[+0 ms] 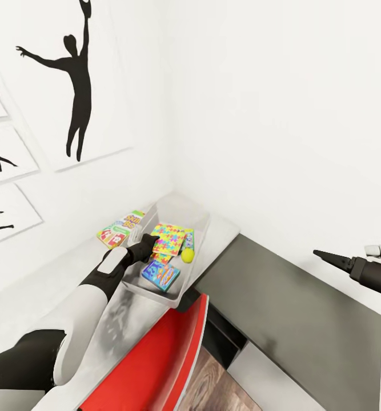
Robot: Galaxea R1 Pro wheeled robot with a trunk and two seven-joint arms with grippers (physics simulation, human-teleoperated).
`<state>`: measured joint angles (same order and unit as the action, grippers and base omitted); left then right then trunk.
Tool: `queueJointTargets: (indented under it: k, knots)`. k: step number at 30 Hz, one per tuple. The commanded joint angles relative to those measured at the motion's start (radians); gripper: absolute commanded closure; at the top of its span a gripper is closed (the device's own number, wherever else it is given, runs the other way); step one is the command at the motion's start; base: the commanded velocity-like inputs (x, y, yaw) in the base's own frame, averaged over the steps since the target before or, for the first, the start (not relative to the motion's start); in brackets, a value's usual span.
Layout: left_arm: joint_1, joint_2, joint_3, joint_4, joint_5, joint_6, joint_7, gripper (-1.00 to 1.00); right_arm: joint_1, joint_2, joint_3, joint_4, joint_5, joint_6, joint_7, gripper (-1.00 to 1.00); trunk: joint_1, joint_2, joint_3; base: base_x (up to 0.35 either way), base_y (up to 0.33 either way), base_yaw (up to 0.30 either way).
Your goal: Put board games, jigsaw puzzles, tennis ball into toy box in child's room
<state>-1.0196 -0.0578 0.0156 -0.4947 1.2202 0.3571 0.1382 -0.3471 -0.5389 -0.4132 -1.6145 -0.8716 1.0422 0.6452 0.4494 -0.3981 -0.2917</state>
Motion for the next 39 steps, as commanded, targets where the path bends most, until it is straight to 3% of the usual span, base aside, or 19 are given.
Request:
queueJointTargets:
  k: [1, 16, 17, 32, 39]
  knots:
    - [0.000, 0.000, 0.002, -0.002, 0.010, 0.003, 0.011, 1.00, -0.001, 0.000, -0.001, 0.000, 0.005, 0.005, 0.007, -1.00, 0.001, -0.002, -0.002, 0.000, 0.000, 0.000]
    - [0.000, 0.000, 0.003, -0.002, 0.011, 0.004, 0.011, 1.00, -0.001, -0.001, -0.003, 0.000, 0.005, 0.005, 0.009, -1.00, 0.001, -0.002, -0.005, 0.000, 0.000, 0.000]
    - [0.000, 0.000, 0.003, -0.002, 0.010, 0.004, 0.012, -1.00, -0.001, -0.001, -0.003, 0.000, 0.005, 0.005, 0.009, -1.00, 0.001, -0.002, -0.005, 0.000, 0.000, 0.000]
    - [0.001, 0.001, 0.003, -0.002, 0.015, 0.025, 0.018, -1.00, -0.001, -0.001, -0.004, 0.000, 0.005, 0.005, 0.010, -1.00, 0.001, -0.002, -0.005, 0.000, 0.000, 0.000]
    - [0.009, 0.003, 0.003, -0.002, 0.051, 0.061, 0.017, -1.00, -0.001, -0.003, -0.004, 0.000, 0.005, 0.005, 0.010, -1.00, 0.001, -0.002, -0.005, 0.000, 0.000, 0.000]
